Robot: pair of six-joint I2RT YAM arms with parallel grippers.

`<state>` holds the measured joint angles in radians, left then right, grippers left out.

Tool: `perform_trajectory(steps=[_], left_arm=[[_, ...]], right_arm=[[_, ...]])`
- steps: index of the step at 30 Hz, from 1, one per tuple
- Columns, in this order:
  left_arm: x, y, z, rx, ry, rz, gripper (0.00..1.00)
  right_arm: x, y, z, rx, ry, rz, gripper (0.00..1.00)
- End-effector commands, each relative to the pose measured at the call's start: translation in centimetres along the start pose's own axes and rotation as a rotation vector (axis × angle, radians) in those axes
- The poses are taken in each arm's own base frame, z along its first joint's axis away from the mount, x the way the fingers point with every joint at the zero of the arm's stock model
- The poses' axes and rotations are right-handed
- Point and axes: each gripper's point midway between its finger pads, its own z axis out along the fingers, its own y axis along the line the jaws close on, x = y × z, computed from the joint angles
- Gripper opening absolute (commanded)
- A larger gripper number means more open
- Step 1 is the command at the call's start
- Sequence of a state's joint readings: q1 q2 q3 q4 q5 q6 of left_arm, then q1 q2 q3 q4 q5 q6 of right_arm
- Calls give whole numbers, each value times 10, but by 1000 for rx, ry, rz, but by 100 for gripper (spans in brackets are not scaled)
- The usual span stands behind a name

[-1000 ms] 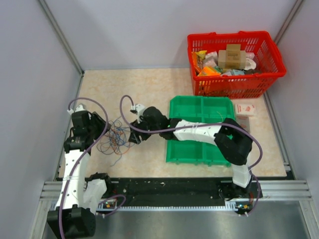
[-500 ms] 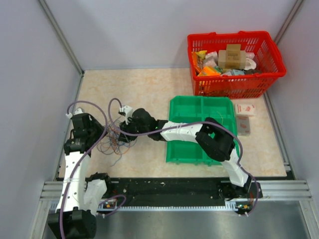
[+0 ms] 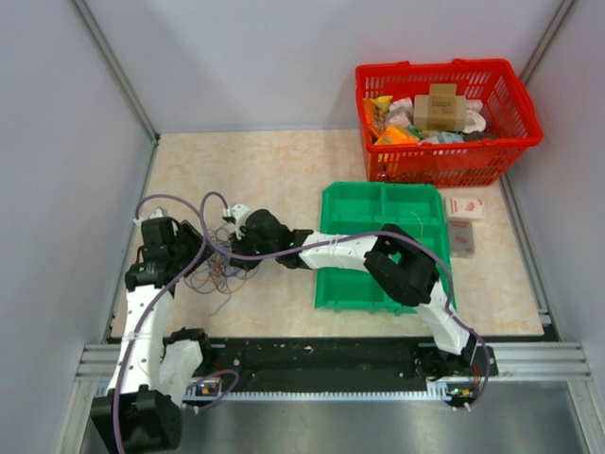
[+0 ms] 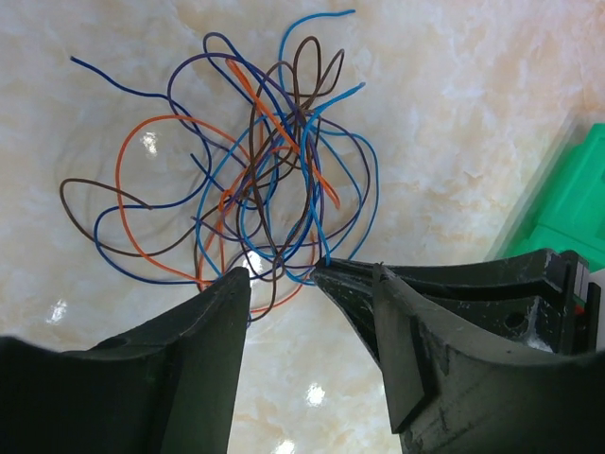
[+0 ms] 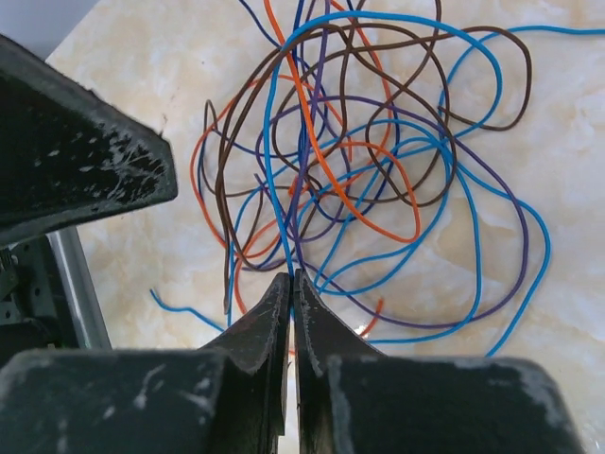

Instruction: Untangle the cables

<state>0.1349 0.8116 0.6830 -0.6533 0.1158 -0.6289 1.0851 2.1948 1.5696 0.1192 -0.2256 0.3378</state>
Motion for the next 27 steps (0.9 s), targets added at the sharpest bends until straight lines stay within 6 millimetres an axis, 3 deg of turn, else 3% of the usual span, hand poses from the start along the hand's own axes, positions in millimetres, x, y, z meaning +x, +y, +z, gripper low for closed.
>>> perform_trajectory(steps=[1,4,6,7,11,14,18,23,25,27], left_arm=[[-4,-13,6,60,6,-7,59],[-2,-21,9,99,33,-2,63],[5,-45,14,254,78,34,67],[10,-53,16,310,106,29,78],[21,-51,35,298,191,-40,79],[21,-47,49,284,188,-54,80],[28,-46,69,283,236,-110,76],[36,-31,89,222,250,-169,55],[38,-23,91,179,239,-172,54],[37,-18,91,158,221,-161,62]], right_arm=[[-49,27,-37,-22,-120,-37,0],[-54,37,-63,-36,-153,-12,0],[-54,47,-77,-71,-143,-2,0],[-54,53,-83,-93,-131,4,0],[-52,63,-106,-120,-142,45,0],[-63,75,-130,-150,-178,48,0],[-87,92,-162,-183,-236,34,0],[-132,106,-212,-152,-357,2,0],[-158,111,-242,-118,-422,-26,0],[-184,120,-275,-93,-483,-58,0]])
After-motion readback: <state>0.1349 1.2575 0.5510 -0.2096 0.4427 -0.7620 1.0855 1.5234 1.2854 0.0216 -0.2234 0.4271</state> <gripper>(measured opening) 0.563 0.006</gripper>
